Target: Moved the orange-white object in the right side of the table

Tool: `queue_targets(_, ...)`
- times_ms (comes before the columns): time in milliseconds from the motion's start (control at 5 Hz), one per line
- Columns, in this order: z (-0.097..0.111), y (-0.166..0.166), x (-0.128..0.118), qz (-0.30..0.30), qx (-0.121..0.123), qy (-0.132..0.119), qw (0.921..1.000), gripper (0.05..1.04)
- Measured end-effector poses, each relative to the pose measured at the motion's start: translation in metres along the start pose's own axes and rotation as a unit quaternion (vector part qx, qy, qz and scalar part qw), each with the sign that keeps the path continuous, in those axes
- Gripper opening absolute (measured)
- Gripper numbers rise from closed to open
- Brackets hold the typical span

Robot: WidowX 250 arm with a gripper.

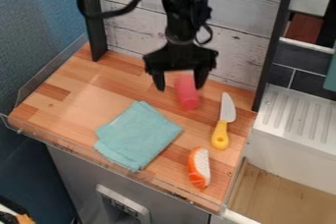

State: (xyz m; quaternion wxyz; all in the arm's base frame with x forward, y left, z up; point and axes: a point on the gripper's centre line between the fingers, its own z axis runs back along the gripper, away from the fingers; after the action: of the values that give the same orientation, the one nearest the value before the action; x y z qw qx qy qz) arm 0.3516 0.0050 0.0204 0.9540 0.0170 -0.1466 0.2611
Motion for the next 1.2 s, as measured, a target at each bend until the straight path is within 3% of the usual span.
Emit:
queue_targets(200,-0.004,-0.011,-0.026,-0.010,-0.006,0.021,0.9997,1.001)
queue_targets(600,-0.020,-0.028,-0.061,-0.028,-0.055,0.065,0.9960,1.001)
queue_targets(800,-0.038,-0.030,-0.077,-0.045,-0.049,0.090,0.9937,1.001)
queue_targets(1000,-0.045,-0.032,-0.087,-0.047,-0.051,0.096,0.9929,1.001)
queue_targets(1200,-0.046,-0.032,-0.094,-0.060,-0.031,0.099,0.9928,1.001)
